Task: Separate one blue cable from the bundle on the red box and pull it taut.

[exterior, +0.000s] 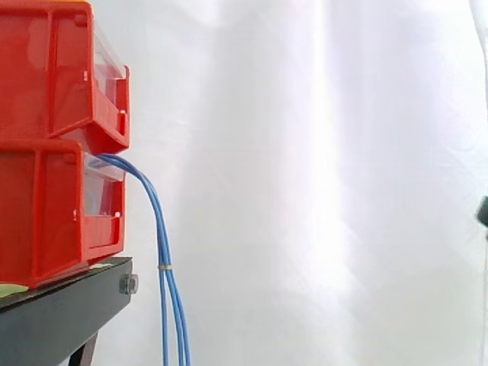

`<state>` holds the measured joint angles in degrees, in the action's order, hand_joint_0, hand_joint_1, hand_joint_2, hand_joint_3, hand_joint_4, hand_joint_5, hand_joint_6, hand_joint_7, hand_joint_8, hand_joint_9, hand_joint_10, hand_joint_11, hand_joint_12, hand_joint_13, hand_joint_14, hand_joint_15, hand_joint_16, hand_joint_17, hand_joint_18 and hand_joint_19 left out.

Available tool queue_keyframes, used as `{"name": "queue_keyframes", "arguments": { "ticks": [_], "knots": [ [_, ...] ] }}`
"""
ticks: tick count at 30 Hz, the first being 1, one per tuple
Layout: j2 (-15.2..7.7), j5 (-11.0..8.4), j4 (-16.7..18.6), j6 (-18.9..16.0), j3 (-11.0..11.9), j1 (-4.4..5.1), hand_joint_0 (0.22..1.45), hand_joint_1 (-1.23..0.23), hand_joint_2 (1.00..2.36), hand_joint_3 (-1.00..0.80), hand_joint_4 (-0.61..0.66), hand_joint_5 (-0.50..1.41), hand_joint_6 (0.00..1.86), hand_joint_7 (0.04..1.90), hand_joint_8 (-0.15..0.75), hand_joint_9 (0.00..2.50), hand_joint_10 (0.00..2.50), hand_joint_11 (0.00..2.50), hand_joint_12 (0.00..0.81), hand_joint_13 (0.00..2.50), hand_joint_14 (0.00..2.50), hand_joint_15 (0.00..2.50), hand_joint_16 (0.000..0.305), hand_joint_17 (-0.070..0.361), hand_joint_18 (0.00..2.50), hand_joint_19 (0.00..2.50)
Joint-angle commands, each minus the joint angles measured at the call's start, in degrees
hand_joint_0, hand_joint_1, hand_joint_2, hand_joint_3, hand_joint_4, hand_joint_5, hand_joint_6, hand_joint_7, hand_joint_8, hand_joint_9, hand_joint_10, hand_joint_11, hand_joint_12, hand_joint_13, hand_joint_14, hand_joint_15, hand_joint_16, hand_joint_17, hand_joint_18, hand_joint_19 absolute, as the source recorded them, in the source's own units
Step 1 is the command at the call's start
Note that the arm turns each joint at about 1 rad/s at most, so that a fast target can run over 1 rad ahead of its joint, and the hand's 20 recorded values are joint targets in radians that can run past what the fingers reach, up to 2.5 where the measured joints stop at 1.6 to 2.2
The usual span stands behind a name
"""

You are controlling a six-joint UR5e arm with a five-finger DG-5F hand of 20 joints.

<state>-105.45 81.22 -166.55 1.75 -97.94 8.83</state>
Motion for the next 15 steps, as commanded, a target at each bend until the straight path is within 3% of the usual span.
{"name": "queue_keyframes", "arguments": {
  "ticks": [1,5,12,13,15],
  "knots": [
    [-0.5,-4.84,3.8,0.3,0.0,-0.21,0.5,-0.45,1.0,-0.5,0.23,-0.21,0.5,0.7,0.311,0.56,0.0,0.11,0.375,0.23,0.0,0.03,0.058,0.13,0.2,0.1],
    [-1.5,-8.18,5.5,1.1,0.0,-0.21,0.5,-0.51,1.0,-0.5,0.23,-0.21,0.5,0.7,0.312,0.56,0.0,0.12,0.377,0.23,0.0,0.04,0.058,0.131,0.21,0.11],
    [-5.5,-8.98,11.4,1.1,0.1,0.14,0.5,-0.56,1.0,-0.5,0.23,-0.21,0.5,0.71,0.311,0.55,0.0,0.12,0.379,0.25,0.0,0.04,0.058,0.132,0.24,0.11],
    [-7.0,-8.89,13.4,1.1,0.2,0.14,0.49,-0.56,1.0,-0.5,0.23,-0.21,0.5,0.71,0.311,0.55,0.0,0.12,0.379,0.25,0.0,0.04,0.059,0.132,0.24,0.11],
    [-7.4,-8.89,14.1,1.1,0.2,0.14,0.49,-0.56,1.0,-0.5,0.23,-0.21,0.5,0.71,0.311,0.55,0.0,0.12,0.379,0.25,0.0,0.04,0.059,0.132,0.24,0.11]
  ]
}}
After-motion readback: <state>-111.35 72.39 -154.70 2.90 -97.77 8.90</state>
